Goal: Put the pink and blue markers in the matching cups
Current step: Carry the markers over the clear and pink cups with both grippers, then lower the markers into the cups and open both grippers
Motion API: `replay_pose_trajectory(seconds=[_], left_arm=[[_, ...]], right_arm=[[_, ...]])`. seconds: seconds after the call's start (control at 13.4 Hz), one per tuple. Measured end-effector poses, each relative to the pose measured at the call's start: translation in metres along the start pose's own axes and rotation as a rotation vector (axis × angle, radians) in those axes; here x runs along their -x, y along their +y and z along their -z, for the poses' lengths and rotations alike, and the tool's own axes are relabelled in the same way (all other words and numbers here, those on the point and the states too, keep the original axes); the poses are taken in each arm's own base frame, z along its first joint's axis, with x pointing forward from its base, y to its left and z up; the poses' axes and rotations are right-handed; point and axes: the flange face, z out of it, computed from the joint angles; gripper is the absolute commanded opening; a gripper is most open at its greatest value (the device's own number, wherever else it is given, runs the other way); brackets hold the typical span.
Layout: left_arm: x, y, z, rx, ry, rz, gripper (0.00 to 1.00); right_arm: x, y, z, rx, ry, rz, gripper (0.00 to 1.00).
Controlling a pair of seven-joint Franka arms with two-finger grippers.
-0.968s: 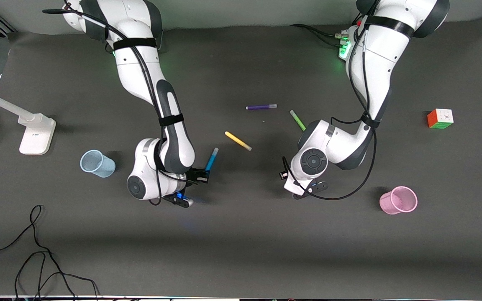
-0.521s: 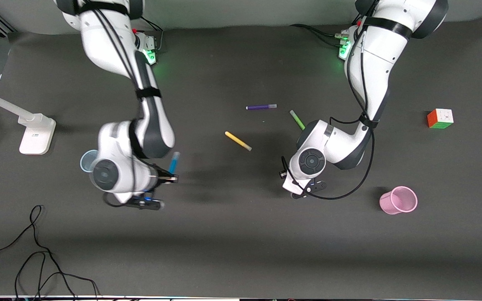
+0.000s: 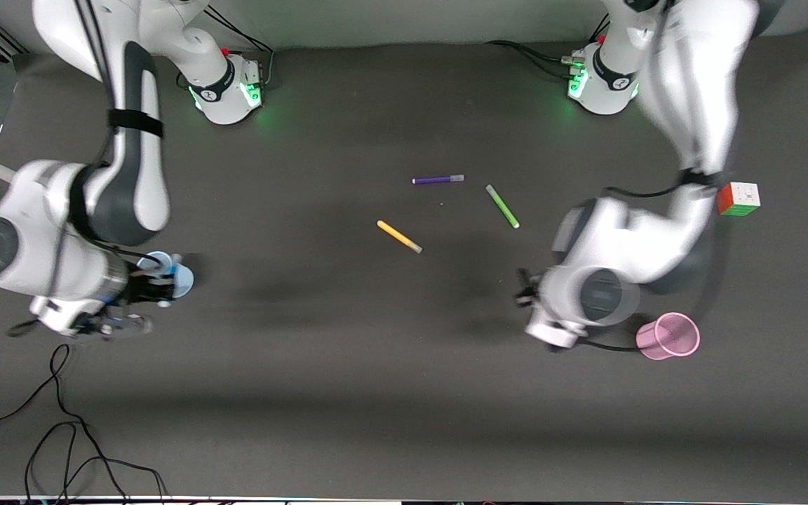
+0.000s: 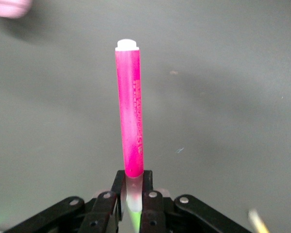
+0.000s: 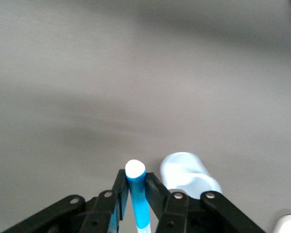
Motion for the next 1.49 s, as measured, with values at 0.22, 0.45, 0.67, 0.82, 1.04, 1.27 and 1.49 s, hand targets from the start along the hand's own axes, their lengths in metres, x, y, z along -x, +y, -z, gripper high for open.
replay_pose_trajectory(seconds=[0.22,0.45,0.67,0.82,1.04,1.27,1.49], left_arm=[[-0.047,-0.114,0.058,0.105,-0.103,-0.009,0.00],[-0.098,-0.209,0.040,0.253,-0.194,-0.016,0.00],[-0.132,-0.249,-0.003,0.335,-0.276,-0.004,0.00],[-0.142,-0.254,-0.026,0.388,-0.330,-0.001,0.00],[-0.151,-0.254,-0.055,0.405,-0.379,-0.012,0.00],[-0.157,-0.252,-0.074,0.411,-0.398,-0.043,0.00],[-0.163,-0.252,-0.081,0.425,-0.375,-0.064,0.07]], right_arm=[[0.041,0.043,-0.006,0.069,0.102,0.057,0.00],[0.093,0.072,-0.042,0.096,0.256,0.082,0.00],[0.127,0.077,-0.078,0.036,0.346,0.068,0.00],[0.126,0.063,-0.079,-0.018,0.376,0.074,0.00],[0.116,0.038,-0.075,-0.039,0.410,0.095,0.00],[0.117,0.038,-0.075,-0.031,0.417,0.096,0.00],[0.120,0.046,-0.076,-0.017,0.424,0.099,0.00]])
